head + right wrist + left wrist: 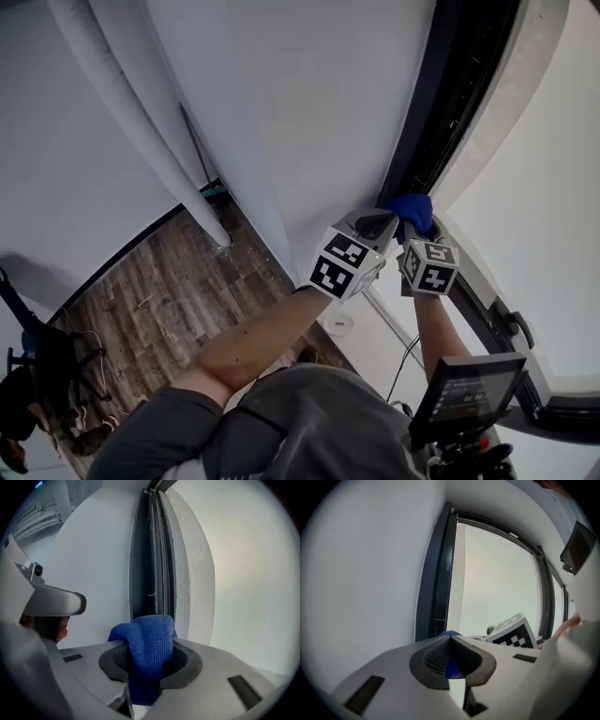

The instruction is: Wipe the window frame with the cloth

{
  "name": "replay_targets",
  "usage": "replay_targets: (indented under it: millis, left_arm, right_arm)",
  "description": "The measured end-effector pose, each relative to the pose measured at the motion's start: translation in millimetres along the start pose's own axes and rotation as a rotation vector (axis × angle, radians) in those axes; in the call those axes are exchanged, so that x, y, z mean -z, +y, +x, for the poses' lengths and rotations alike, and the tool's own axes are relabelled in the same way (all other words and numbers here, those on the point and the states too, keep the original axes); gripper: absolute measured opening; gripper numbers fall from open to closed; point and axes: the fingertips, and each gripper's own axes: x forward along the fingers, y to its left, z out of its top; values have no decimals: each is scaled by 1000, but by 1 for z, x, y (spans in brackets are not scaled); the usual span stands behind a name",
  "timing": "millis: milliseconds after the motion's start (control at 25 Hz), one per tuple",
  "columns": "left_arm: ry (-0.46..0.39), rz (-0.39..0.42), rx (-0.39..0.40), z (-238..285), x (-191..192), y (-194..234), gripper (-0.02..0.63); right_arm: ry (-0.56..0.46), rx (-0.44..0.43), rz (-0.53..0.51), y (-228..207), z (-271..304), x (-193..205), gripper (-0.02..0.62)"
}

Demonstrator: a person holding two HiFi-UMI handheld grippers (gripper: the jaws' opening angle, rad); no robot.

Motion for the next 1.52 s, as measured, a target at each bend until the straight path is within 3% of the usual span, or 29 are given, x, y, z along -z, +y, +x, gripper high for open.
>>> replay_targets:
  millis: [400,1000,1280,1520]
  left_arm:
    - [86,15,37,11,47,12,9]
    - [126,5,72,2,75,14,9]
    - [101,8,78,-7,66,14,9]
    - [22,63,152,-18,37,-14,9]
  right_arm:
    - [59,48,24,0,15,43,124]
    - [82,92,-8,7,20,71,124]
    - [65,100,42,9,11,61,124]
    - [21,100,106,13,-32,45,124]
